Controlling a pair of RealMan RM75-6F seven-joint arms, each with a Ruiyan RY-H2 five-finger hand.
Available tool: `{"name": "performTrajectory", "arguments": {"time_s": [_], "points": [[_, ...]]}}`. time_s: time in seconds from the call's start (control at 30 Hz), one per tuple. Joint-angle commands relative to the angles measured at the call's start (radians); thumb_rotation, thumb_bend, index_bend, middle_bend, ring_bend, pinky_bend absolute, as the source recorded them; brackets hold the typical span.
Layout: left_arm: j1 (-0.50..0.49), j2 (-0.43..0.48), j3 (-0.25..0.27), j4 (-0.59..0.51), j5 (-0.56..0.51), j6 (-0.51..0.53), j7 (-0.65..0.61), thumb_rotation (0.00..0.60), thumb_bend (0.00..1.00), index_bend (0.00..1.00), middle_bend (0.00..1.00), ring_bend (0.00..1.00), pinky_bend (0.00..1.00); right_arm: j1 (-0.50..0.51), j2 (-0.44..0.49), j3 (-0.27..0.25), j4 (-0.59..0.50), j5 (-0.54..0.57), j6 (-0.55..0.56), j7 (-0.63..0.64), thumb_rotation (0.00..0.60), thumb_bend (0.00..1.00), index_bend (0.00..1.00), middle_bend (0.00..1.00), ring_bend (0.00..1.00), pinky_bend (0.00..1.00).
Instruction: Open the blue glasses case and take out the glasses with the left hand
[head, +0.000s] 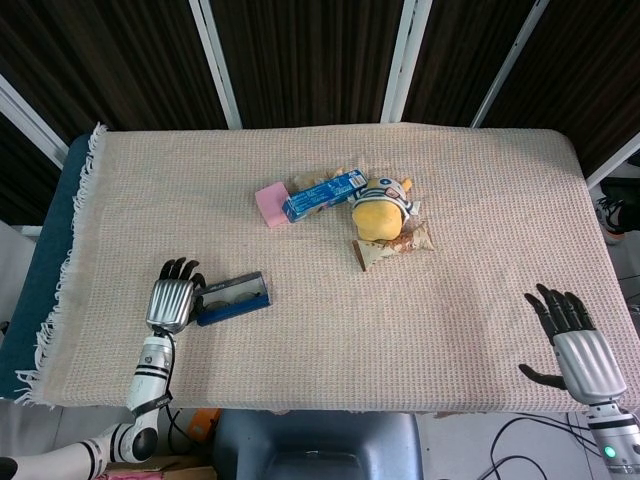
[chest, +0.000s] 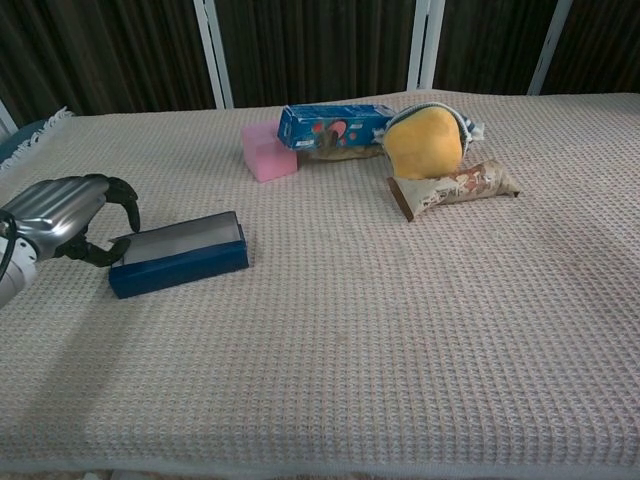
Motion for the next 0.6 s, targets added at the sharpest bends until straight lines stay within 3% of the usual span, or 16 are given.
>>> {"name": "performTrajectory", "arguments": {"time_s": [0.03, 0.2, 0.3, 0.47, 0.6], "points": [[-0.024, -0.025, -0.031, 0.053, -0.023, -0.019, -0.022, 0.600, 0.40, 0.38, 0.20, 0.12, 0.15, 0.000, 0.000, -0.001, -0.001, -0.001, 0.001, 0.000, 0.600, 0.09, 0.00, 0.00, 0.00, 0.00], [-0.050, -0.041, -0.070, 0.112, -0.044, -0.033, -0.061, 0.600, 0.40, 0.14, 0.18, 0.11, 0.15, 0.001, -0.001, 0.002, -0.001, 0.005, -0.003, -0.004, 0.600, 0.10, 0.00, 0.00, 0.00, 0.00], [-0.051, -0.029, -0.077, 0.110, -0.027, -0.017, -0.104, 0.600, 0.39, 0.07, 0.17, 0.10, 0.14, 0.001, -0.002, 0.003, -0.001, 0.008, -0.003, -0.006, 0.600, 0.09, 0.00, 0.00, 0.00, 0.00], [-0.022, 0.035, -0.064, 0.015, -0.003, -0.003, -0.169, 0.600, 0.39, 0.07, 0.16, 0.10, 0.14, 0.000, -0.002, 0.002, -0.003, 0.005, -0.001, -0.008, 0.600, 0.10, 0.00, 0.00, 0.00, 0.00], [0.015, 0.133, -0.020, -0.146, 0.026, -0.033, -0.240, 0.600, 0.39, 0.17, 0.15, 0.09, 0.13, -0.001, -0.003, -0.001, -0.004, 0.000, -0.001, -0.010, 0.600, 0.09, 0.00, 0.00, 0.00, 0.00]]}}
